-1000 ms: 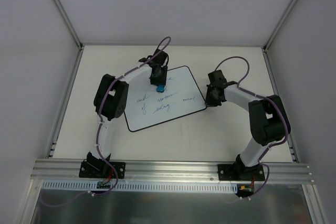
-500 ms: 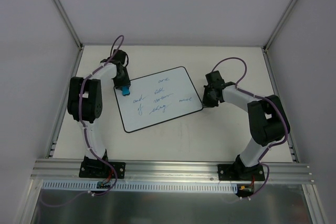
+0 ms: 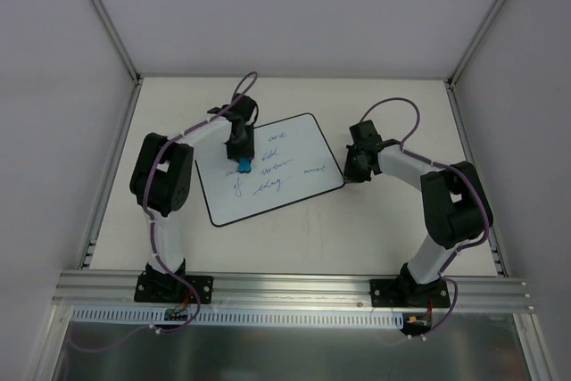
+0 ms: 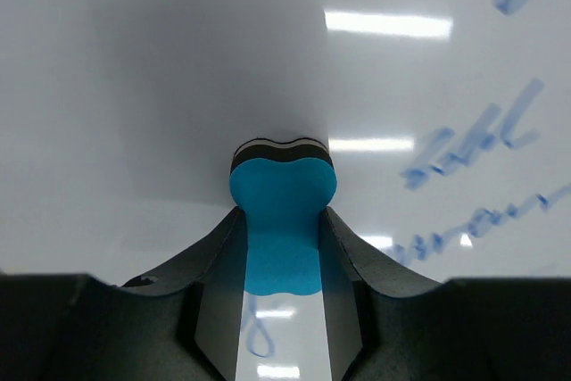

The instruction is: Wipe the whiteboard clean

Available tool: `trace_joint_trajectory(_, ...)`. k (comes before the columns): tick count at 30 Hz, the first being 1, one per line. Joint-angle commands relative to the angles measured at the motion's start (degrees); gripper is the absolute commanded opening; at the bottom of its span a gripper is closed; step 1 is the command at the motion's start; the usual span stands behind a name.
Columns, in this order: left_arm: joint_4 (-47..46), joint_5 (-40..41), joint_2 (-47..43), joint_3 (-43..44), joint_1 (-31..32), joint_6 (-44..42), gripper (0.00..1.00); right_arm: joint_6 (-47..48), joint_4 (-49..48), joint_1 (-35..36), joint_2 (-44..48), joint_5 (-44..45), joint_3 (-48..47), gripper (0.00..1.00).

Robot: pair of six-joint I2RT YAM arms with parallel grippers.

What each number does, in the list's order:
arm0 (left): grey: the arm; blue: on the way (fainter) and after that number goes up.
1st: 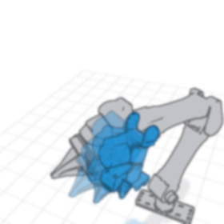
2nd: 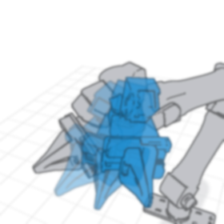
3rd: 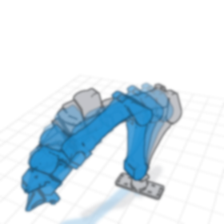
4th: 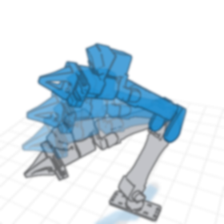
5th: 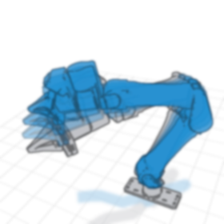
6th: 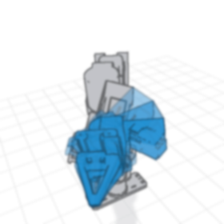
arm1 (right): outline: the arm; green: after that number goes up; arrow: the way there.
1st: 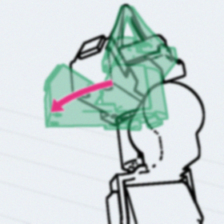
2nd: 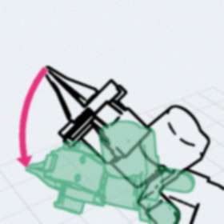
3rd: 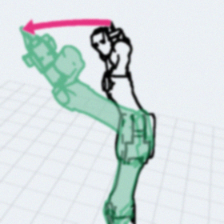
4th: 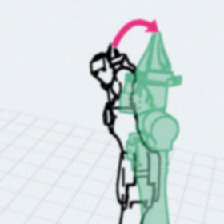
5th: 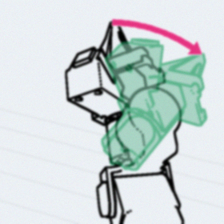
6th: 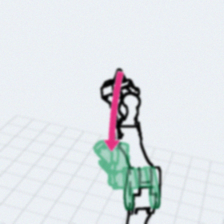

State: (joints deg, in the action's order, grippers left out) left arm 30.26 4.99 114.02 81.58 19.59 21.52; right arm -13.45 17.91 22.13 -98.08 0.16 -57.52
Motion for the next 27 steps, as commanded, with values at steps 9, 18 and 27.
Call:
trace_joint_trajectory(9, 4.1, -2.0, -3.4, -8.4, 5.8, 7.4, 0.00, -0.5, 1.2, 0.5, 0.6, 0.5, 2.4, 0.00)
trace_joint_trajectory(18, 4.4, 4.5, -8.7, -12.9, -8.3, 2.6, 0.00, -0.6, -0.2, 0.5, 1.1, 0.5, 4.1, 0.01)
trace_joint_trajectory(27, 4.5, 0.2, -6.7, -12.9, 1.6, 3.4, 0.00, -0.7, -0.3, 0.4, 1.1, 0.5, 4.0, 0.00)
